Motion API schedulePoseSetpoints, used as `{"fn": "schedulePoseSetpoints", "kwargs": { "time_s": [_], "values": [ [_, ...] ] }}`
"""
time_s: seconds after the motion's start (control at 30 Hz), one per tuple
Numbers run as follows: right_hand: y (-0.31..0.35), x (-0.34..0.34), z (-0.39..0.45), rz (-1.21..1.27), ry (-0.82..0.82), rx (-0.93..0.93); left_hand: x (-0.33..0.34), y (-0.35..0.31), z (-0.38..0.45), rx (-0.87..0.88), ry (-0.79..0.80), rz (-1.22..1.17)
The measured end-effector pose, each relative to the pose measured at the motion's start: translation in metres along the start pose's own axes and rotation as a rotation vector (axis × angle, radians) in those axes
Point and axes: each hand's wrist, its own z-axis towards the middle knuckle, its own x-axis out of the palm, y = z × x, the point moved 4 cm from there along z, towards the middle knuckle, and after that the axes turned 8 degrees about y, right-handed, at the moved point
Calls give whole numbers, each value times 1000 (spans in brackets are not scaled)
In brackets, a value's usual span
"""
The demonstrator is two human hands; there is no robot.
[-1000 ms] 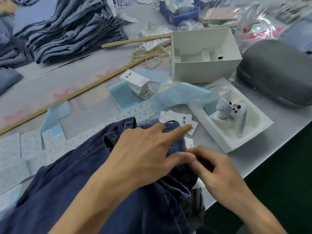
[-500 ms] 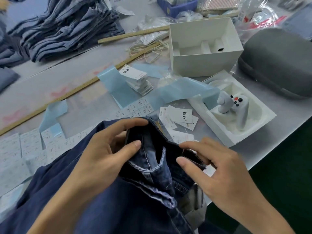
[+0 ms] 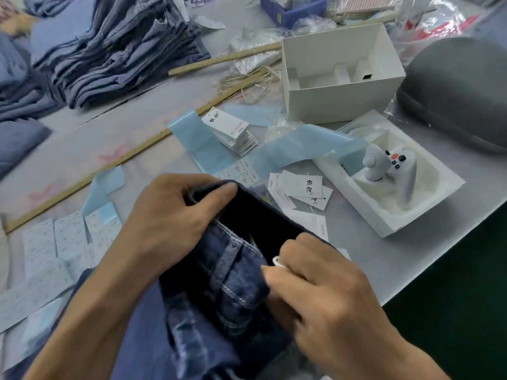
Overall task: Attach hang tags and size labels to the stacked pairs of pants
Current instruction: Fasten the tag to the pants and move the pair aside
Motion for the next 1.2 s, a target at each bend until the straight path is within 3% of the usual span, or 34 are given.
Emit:
{"fn": "schedulePoseSetpoints", "kwargs": {
  "time_s": [0.1, 0.17, 0.23, 0.37, 0.43, 0.57, 0.63, 0.7, 0.77, 0.8, 0.83, 0.9, 0.97, 1.07, 1.2],
  "values": [
    [24, -3, -1, -112, -107, -35, -16, -3, 0, 15, -172, 179],
    [42, 2, -2, -172, -119, -48, -16, -3, 0, -14, -183, 154],
    [54, 12, -2, -227, -127, -27, -13, -4, 3, -71, -146, -68],
    [63, 29, -5, -259, -68, 36, -7, 5, 8, -258, -82, -747],
    [62, 33, -7, -255, -34, 36, -3, 8, 8, -289, -48, -871],
    [63, 33, -4, -244, -60, -57, -6, 13, 1, -240, -28, -900],
    [61, 28, -3, -189, -47, -92, -13, 9, -10, -142, 42, -790],
    [59, 25, -2, -117, -37, -96, -22, 5, -28, -7, 102, -339],
    [58, 24, 1, -48, -43, -61, -35, 6, -46, 38, -17, 242],
    [58, 25, 4, -16, -51, -49, -39, 6, -51, 36, -43, 340],
    [57, 24, 5, 21, -64, -45, -40, 7, -54, 30, -11, 281],
    [49, 19, 7, 110, -94, -25, -37, 13, -53, -2, 86, -94],
    [30, 9, 7, 137, -131, 32, -37, 16, -51, -3, 59, -372],
    [4, -4, 8, 36, -105, 62, -29, 16, -51, 43, 49, -528],
    [7, 7, 9, 150, 85, -22, -13, 10, -53, 129, 122, -587]
  ]
}}
